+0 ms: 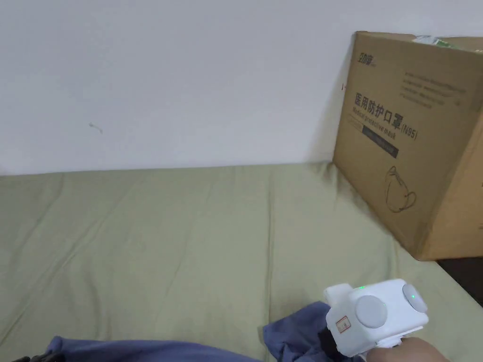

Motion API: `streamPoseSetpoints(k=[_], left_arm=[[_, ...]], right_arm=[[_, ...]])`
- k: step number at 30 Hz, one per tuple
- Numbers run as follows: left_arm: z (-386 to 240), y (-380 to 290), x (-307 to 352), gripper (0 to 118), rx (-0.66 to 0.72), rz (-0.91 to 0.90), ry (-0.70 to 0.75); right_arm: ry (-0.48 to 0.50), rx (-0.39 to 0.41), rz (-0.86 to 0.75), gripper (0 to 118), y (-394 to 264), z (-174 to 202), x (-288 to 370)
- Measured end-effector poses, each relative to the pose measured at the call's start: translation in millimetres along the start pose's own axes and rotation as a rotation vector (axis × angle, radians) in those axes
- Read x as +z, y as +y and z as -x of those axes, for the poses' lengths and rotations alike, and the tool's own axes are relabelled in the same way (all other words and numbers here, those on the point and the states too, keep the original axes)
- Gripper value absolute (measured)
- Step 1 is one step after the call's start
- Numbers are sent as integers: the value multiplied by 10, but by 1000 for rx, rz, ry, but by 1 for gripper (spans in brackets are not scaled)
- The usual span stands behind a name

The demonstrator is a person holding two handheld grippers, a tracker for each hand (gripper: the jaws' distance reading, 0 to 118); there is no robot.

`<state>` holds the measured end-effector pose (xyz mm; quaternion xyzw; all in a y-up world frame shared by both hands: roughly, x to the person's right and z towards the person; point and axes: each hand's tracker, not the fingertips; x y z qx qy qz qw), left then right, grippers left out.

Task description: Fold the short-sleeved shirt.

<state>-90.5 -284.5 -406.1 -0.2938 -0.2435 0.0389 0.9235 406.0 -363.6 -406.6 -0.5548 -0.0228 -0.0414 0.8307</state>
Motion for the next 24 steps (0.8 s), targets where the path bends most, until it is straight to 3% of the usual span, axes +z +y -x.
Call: streamPoseSetpoints(k=[6,9,11,16,20,24], left_arm=[[7,192,470,2,42,-65,23],[22,417,835,2,31,-131,35],[6,576,1060,2,16,-168,33],[-126,1033,1535,2,-23,-284,20],[-298,1531,1686,2,-41,-353,-2],[-401,2103,1603,2,-28,-389,12]], right_arm=[[43,-115,-419,4,-362,-41,1258],[18,-132,-504,4,-425,-157,2043],[52,-123,-564,4,-458,-204,2549],[-5,-71,-726,4,-387,-179,3680],[-6,-73,-805,4,-152,-113,4253],[-87,-35,-828,4,294,-32,4614]])
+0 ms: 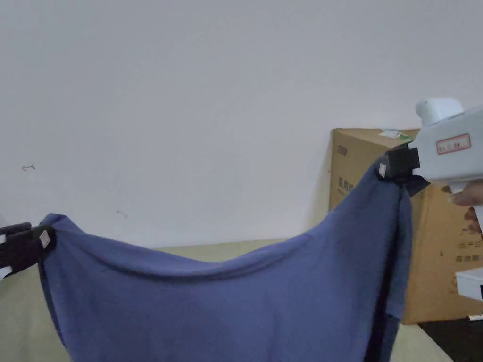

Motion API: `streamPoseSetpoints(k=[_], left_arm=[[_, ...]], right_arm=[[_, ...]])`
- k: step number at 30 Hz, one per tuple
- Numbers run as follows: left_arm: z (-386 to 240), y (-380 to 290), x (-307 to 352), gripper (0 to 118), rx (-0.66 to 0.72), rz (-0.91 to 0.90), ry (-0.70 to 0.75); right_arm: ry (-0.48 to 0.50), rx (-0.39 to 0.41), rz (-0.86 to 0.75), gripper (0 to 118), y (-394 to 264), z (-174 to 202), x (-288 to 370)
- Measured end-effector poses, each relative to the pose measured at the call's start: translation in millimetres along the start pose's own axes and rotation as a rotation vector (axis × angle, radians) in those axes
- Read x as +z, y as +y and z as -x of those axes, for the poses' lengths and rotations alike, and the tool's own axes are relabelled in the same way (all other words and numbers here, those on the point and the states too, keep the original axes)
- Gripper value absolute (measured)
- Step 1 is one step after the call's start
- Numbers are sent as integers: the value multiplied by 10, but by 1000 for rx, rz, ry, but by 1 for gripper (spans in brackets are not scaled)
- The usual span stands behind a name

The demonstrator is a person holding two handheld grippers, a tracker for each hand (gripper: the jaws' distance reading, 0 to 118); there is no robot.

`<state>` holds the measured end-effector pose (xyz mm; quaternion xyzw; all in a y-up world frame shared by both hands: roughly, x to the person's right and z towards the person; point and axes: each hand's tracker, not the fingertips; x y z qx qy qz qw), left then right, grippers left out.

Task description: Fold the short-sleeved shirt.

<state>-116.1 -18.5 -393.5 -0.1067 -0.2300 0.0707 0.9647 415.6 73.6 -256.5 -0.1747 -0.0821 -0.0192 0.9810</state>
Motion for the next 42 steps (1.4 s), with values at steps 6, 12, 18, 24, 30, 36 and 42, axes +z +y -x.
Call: streamPoseSetpoints(k=[6,12,18,24,30,36,42], left_arm=[[13,579,-608,2,44,-62,25],[52,971,-1329,2,74,-126,37],[120,1192,-2007,2,138,-192,41],[144,1242,-2411,2,104,-221,56],[245,823,-2673,2,84,-136,89],[417,-706,-2699,2,163,143,108],[577,-2424,-1921,2,190,463,94]], right_arm=[[-85,-13,-85,4,785,-44,-373],[-197,-41,-146,4,1442,-92,-911],[-292,33,-212,4,1860,-151,-1390],[-348,90,-253,4,1973,-154,-1704],[-303,63,-217,4,1422,-162,-2147],[-234,-88,59,4,-486,-278,-2718],[-167,-80,487,4,-2861,-274,-2410]])
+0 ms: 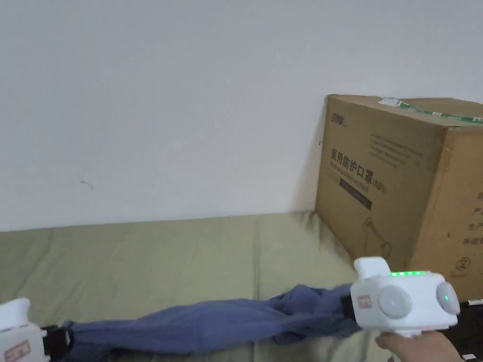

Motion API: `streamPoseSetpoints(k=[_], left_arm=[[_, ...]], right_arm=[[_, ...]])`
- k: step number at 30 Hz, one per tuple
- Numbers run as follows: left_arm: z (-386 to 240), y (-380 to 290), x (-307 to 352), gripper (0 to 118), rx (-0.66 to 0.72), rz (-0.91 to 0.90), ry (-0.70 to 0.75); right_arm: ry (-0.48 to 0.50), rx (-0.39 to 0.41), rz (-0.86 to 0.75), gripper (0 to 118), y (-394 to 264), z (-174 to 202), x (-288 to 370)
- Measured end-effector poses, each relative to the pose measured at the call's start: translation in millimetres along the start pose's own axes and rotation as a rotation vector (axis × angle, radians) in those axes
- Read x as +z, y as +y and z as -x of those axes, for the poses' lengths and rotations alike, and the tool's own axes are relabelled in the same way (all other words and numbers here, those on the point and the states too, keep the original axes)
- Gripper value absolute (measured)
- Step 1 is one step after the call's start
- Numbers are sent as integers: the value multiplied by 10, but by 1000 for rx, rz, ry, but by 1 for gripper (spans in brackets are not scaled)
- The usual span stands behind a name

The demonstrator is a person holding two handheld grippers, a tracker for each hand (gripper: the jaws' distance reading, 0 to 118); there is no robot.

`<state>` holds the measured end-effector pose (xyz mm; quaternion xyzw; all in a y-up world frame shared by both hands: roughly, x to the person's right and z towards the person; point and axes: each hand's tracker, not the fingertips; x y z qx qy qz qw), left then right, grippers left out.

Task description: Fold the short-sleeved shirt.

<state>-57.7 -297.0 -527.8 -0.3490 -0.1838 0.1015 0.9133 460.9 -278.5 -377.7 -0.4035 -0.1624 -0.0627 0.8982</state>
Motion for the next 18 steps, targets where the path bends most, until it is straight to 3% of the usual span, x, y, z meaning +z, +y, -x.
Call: streamPoseSetpoints(k=[7,10,12,18], left_arm=[[421,-1141,820,2,-117,161,-62],[513,-1449,1242,2,-155,179,-71],[566,-1596,1449,2,-178,189,-70],[655,-1919,1862,2,-191,187,-92]], right_arm=[[87,53,161,4,-1716,-332,694],[85,47,161,4,-2121,-475,1080],[141,-18,201,4,-2337,-552,1300],[159,30,210,4,-2741,-613,1656]])
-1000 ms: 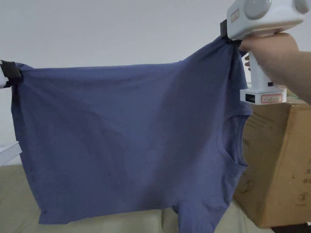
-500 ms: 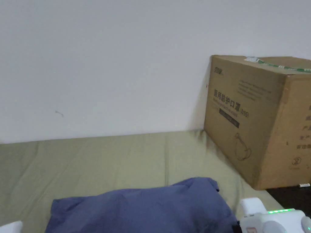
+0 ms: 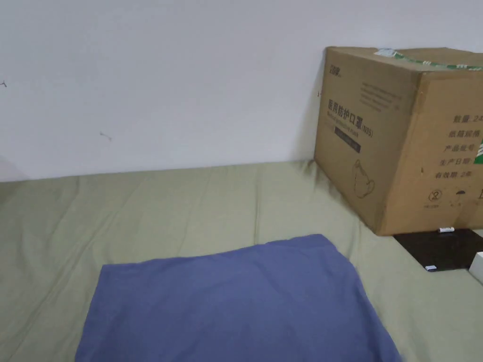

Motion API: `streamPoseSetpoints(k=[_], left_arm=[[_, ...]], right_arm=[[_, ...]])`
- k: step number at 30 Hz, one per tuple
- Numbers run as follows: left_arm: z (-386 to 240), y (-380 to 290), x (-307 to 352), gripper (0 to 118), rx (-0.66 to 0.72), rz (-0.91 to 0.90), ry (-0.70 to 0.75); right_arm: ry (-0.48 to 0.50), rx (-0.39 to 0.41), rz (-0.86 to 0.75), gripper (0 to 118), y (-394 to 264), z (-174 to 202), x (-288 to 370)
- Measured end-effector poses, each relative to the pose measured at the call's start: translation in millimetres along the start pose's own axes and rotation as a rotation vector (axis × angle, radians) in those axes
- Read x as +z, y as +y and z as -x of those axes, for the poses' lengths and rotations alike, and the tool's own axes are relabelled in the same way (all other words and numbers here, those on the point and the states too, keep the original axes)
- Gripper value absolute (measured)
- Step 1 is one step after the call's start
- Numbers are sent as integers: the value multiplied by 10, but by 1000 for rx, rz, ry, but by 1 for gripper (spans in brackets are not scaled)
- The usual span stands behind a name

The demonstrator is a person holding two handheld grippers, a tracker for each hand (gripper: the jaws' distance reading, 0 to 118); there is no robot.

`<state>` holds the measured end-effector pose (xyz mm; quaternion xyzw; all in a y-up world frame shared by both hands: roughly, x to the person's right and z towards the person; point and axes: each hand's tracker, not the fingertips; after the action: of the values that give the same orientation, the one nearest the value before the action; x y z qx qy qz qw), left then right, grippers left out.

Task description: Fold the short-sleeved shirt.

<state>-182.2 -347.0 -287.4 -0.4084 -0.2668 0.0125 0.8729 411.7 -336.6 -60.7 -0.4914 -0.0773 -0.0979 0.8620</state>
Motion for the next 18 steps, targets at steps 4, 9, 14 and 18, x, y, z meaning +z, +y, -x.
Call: streamPoseSetpoints(k=[4,9,14,18], left_arm=[[37,-190,56,3,-36,1,-5],[-53,-304,322,116,-76,-18,2],[-142,-347,742,114,-31,-147,-43],[-411,-159,1156,117,50,-371,-35]], right_arm=[[8,-23,17,4,-151,30,-49],[50,-95,-65,100,-179,25,69],[84,-116,-259,117,-84,333,576],[134,-149,-448,117,35,634,889]])
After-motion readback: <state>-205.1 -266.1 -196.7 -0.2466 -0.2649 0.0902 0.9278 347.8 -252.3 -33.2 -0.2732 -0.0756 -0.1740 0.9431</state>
